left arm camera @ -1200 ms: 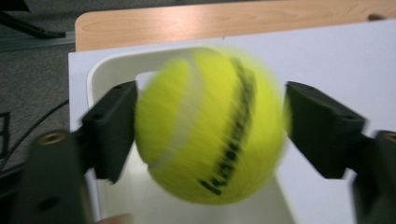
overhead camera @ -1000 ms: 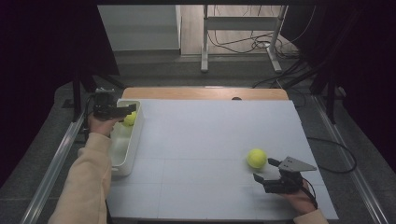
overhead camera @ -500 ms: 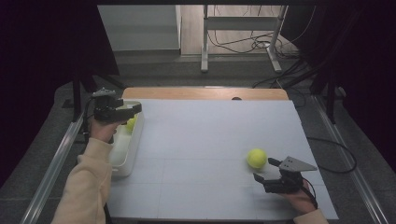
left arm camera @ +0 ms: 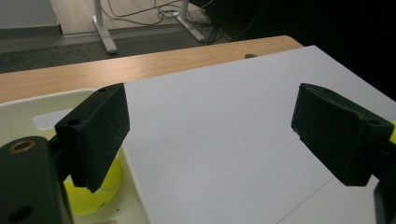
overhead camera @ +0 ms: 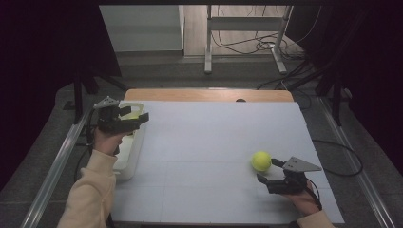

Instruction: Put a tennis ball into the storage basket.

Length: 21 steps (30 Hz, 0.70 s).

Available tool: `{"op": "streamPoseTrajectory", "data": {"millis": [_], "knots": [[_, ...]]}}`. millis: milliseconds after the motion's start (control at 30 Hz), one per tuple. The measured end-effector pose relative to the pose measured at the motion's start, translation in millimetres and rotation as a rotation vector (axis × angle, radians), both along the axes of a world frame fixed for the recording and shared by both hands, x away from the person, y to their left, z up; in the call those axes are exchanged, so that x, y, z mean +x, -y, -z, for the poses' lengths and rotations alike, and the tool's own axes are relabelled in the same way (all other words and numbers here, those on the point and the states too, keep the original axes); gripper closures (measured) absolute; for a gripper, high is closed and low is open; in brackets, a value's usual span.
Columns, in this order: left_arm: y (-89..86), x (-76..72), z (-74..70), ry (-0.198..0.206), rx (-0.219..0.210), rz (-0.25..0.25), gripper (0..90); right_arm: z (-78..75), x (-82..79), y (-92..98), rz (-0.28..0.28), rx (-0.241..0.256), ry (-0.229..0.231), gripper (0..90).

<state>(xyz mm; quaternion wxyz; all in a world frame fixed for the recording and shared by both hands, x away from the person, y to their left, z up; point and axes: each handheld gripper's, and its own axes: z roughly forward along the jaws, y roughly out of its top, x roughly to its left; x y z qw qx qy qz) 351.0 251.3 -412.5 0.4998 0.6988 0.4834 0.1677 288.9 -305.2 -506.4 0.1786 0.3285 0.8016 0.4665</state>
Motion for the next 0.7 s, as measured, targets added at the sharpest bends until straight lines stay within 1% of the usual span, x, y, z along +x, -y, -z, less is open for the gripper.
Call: {"op": "streamPoseTrajectory", "data": {"millis": [33, 167, 267, 333, 433, 500, 633, 700], "knots": [[1.6, -1.9, 0.1, 0.01, -0.002, 0.008, 12.2, 0.0, -0.3, 0.2, 0.002, 0.002, 0.0, 14.0], [8.8, -5.3, 0.9, 0.022, -0.021, 0.044, 12.3, -0.5, -1.4, 1.0, 0.006, -0.001, 0.002, 14.1], [15.3, -6.3, 1.5, 0.028, -0.011, 0.068, 12.2, 0.1, -3.0, 2.2, 0.011, -0.002, -0.001, 14.1], [18.3, -7.4, 1.9, 0.04, -0.007, 0.07, 12.2, -0.1, -3.5, 2.5, 0.012, -0.004, 0.001, 14.1], [23.2, -8.5, 5.9, 0.041, -0.023, 0.087, 12.2, 0.4, -4.2, 2.4, 0.009, -0.01, 0.002, 14.1], [26.3, -7.6, 7.2, 0.029, -0.012, 0.101, 12.2, 0.5, -4.3, 2.6, 0.008, -0.006, 0.002, 14.1], [29.1, -7.4, 9.1, 0.029, -0.016, 0.112, 12.4, 0.6, -4.1, 2.8, 0.01, -0.006, 0.001, 14.1], [32.0, -7.8, 11.2, 0.026, -0.002, 0.12, 12.4, 0.8, -4.0, 2.6, 0.009, -0.009, 0.003, 14.1]]}}
